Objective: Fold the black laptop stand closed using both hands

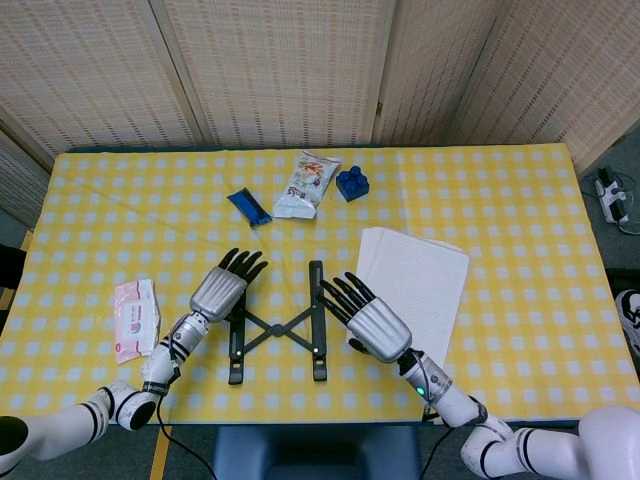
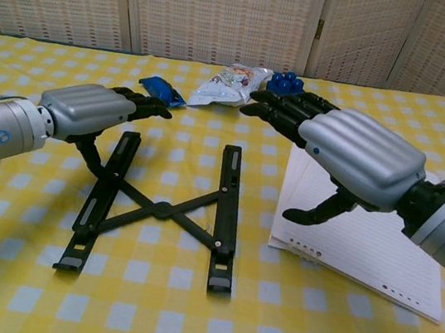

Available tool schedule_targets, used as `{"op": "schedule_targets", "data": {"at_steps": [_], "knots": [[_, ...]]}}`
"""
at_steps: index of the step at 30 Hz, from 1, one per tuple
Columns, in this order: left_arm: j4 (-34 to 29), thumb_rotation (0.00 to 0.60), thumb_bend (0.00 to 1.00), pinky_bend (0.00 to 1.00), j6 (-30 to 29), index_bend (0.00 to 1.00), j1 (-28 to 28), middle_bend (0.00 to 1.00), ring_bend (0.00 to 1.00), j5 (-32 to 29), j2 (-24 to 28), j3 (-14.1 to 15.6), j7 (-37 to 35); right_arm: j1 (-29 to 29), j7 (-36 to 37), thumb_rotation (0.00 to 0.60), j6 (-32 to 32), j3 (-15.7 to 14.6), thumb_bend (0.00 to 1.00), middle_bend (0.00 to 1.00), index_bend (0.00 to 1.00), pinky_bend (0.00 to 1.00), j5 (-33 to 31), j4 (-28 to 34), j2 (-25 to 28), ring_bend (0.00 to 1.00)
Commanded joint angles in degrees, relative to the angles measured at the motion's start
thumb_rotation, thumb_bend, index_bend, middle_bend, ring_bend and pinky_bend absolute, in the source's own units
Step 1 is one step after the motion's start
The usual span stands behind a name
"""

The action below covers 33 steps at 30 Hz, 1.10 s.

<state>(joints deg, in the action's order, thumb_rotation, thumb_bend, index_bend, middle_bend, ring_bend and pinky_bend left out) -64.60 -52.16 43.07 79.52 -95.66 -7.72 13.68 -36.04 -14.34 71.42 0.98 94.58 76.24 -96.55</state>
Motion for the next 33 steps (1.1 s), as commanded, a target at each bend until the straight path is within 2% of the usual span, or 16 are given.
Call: {"op": "schedule_targets", "data": {"at_steps": [1,7,21,33], "knots": [[-0.18,0.600,0.19,0.00,-0.27,0.00,-0.09,0.00,0.00,-0.02,0.55,0.04,-0.31,-0.01,0.28,0.600,0.17,0.13,0.20,0.00,0.00,0.00,0.37,-0.43,-0.30,0.00],[1.43,0.600,0.19,0.00,-0.12,0.00,-0.96,0.00,0.00,-0.45,2.30,1.16,-0.93,-0.03,0.15,0.600,0.16,0.41,0.20,0.00,0.00,0.00,0.85,-1.03,-0.65,0.00],[4.53,0.600,0.19,0.00,1.45,0.00,0.07,0.00,0.00,-0.72,-0.40,1.60,-4.39,0.24,0.33,0.600,0.41,1.01,0.20,0.00,0.00,0.00,1.15,-3.91,-3.37,0.00],[3.84,0.600,0.19,0.00,2.06,0.00,0.37,0.00,0.00,-1.57,-0.69,1.38,-6.28,0.88,2.18,0.600,-0.26,0.88,0.20,0.00,0.00,0.00,0.11,-12.24,-9.92,0.00]]}}
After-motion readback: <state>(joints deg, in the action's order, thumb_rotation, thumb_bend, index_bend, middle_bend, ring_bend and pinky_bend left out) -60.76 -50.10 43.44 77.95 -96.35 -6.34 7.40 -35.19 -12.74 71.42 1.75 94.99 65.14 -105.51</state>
